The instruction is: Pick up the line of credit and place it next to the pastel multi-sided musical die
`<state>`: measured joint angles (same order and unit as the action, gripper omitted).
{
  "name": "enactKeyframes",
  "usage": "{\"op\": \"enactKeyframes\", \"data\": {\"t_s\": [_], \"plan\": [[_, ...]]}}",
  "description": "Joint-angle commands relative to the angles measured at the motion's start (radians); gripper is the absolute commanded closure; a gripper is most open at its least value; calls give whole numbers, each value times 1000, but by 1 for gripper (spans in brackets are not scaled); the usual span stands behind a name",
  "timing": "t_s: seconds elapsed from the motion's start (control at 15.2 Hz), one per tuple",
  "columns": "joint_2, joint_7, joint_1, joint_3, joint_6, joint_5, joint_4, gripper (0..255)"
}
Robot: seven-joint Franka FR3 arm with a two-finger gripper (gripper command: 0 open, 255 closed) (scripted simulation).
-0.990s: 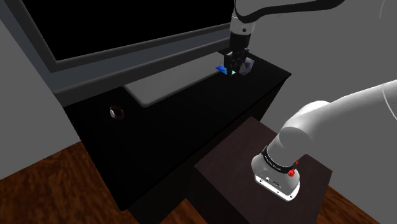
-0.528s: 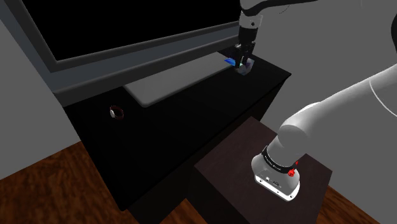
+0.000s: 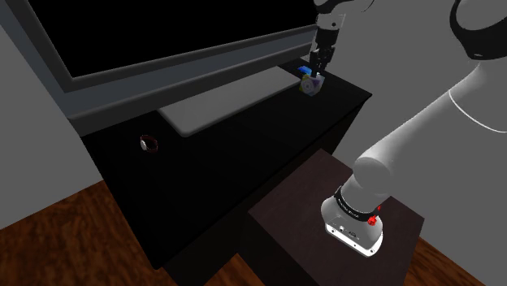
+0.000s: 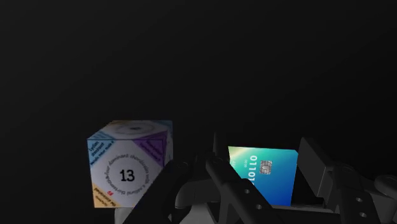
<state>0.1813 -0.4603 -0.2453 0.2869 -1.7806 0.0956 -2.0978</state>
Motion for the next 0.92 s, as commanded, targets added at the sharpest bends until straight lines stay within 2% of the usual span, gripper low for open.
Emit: {"op": "enactKeyframes", "data": {"t_s": [0.0,0.46,0.86], "plan": [[-56,-52,-16,29,2,-5,60,255],[-276,-221,-85,107,31,-61,305,255],[-499,-356,-180,143,99,-141,585,255]]}}
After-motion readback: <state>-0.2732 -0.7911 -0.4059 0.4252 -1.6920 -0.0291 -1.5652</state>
